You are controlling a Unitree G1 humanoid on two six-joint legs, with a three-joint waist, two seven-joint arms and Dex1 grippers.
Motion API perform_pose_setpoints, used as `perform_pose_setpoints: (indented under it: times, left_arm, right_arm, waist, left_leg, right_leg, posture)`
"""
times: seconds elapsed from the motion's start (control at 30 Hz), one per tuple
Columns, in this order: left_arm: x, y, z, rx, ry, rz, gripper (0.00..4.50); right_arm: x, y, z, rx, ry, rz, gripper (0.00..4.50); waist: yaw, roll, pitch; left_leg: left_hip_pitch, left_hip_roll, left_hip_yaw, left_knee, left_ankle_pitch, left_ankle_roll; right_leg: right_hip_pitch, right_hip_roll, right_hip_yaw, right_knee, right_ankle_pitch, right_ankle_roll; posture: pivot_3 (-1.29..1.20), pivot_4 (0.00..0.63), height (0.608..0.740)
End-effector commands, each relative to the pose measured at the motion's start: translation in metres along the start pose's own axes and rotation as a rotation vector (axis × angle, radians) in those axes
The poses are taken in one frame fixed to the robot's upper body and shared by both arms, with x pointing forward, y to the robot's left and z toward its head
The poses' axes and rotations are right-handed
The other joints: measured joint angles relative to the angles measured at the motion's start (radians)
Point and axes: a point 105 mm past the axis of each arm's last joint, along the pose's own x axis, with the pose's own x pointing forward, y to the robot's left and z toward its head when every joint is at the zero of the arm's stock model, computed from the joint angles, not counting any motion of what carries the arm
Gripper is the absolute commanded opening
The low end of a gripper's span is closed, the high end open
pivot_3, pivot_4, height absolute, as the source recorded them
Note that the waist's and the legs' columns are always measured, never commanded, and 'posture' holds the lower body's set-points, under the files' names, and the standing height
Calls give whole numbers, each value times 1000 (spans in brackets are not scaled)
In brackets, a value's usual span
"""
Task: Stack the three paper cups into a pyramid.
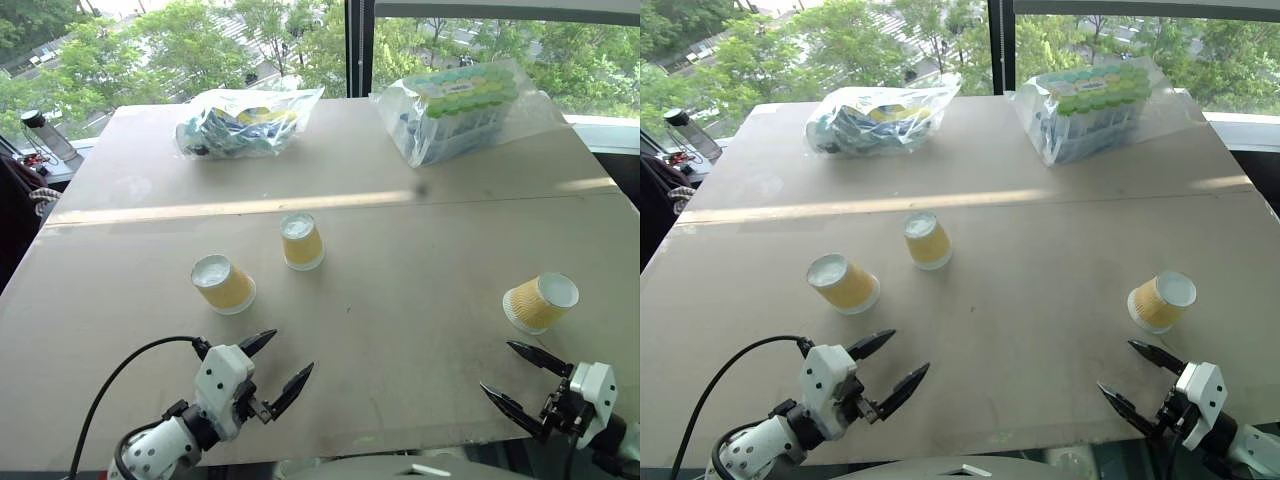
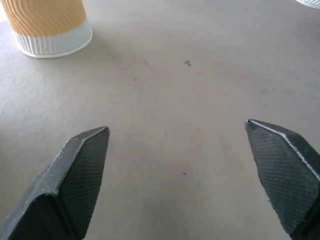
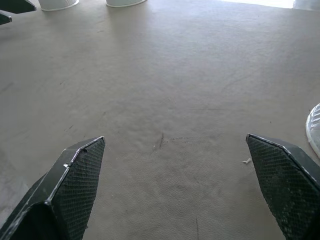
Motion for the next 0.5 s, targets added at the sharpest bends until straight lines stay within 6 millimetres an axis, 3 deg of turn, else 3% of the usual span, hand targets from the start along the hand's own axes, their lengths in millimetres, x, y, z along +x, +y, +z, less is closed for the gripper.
perform_pose_setpoints:
  times: [0.03,0.23,0.5]
  left_arm:
    - [-1,-1,15,-4,-56,2,4463]
    - [-3,-2,21,11,-71,-30,4463]
    - [0,-21,58,56,-167,-262,4463]
  right_arm:
    - [15,4,24,-38,-91,32,4500]
    - [38,7,39,-47,-144,65,4500]
    - [15,6,27,-34,-96,4,4500]
  waist:
    - [-3,0,0]
    - [0,-1,0]
    - [20,0,0]
  left_leg:
    - [0,0,0,0,0,0]
    - [0,0,0,0,0,0]
    - [0,0,0,0,0,0]
  right_leg:
    - [0,0,0,0,0,0]
    - [0,0,0,0,0,0]
    - [0,0,-1,0,0,0]
  posture:
    - [0,150,740]
    - [0,150,740]
    - [0,150,740]
